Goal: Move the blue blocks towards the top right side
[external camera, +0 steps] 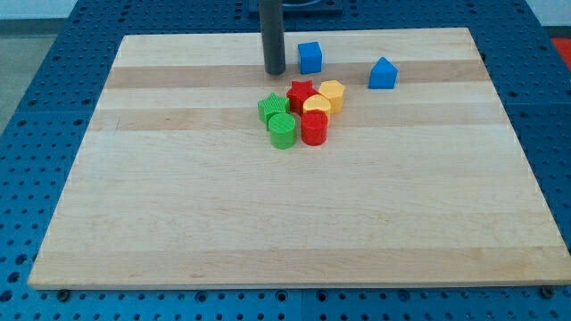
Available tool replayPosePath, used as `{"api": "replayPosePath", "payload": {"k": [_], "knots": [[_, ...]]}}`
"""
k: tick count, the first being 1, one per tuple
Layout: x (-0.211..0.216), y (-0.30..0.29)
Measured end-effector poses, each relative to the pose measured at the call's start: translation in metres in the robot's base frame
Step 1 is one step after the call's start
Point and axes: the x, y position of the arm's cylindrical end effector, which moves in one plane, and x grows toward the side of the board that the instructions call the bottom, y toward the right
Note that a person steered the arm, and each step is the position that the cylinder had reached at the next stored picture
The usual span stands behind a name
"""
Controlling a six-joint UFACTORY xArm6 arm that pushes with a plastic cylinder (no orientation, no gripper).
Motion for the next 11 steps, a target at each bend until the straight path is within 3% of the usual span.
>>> {"api": "replayPosePath", "payload": {"k": [2, 3, 5, 8, 9, 10, 11], "knots": [[-0.013, 0.082], [-0.018, 0.101], [-0.048, 0.056], [-0.049, 0.157], [-0.049, 0.144], [-0.032, 0.094], [0.017, 0.093]]}}
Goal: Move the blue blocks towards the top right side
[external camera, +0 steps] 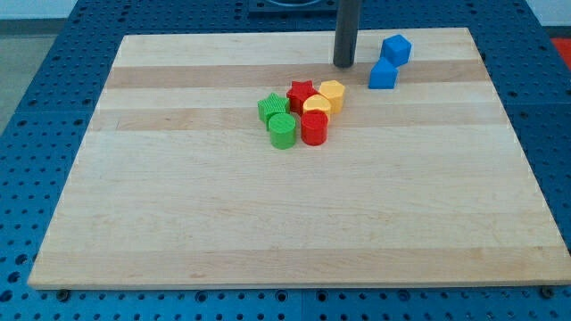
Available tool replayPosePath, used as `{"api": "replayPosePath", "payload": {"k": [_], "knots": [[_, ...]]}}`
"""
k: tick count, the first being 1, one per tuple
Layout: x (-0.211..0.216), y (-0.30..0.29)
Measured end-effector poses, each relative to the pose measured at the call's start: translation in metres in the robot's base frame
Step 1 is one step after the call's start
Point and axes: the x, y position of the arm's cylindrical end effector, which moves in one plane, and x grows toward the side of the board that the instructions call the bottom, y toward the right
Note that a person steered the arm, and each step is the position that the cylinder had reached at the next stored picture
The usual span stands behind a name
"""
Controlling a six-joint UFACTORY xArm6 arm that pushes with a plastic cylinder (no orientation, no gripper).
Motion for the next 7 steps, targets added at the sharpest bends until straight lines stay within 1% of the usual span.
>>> {"api": "replayPosePath", "payload": {"k": [1, 2, 4, 6, 7], "knots": [[0.046, -0.013], [0.067, 0.0], [0.062, 0.074], [0.048, 0.021], [0.036, 0.022]]}}
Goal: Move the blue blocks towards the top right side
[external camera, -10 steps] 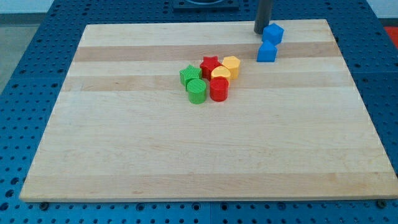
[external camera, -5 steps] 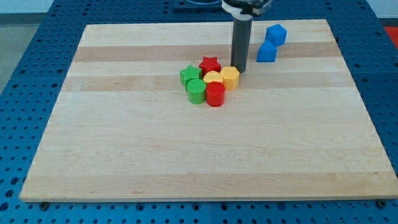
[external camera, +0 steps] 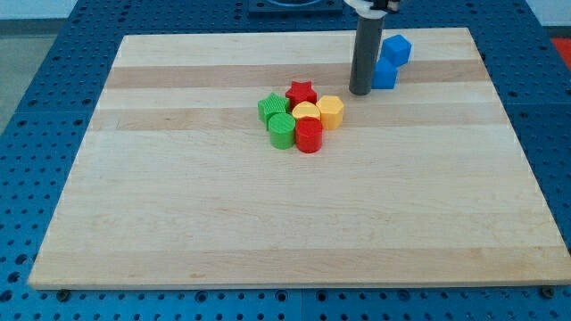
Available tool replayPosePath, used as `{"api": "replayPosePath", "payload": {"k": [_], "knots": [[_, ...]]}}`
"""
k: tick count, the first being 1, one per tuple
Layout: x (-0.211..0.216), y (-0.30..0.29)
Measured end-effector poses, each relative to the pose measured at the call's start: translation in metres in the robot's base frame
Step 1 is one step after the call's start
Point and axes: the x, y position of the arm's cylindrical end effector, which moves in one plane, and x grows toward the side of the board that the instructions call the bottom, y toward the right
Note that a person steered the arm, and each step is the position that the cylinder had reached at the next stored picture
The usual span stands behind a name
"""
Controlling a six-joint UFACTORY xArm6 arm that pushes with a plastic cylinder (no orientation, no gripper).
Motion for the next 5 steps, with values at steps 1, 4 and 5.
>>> {"api": "replayPosePath", "payload": {"k": [1, 4, 5], "knots": [[-0.004, 0.005], [-0.014, 0.042], [-0.015, 0.042]]}}
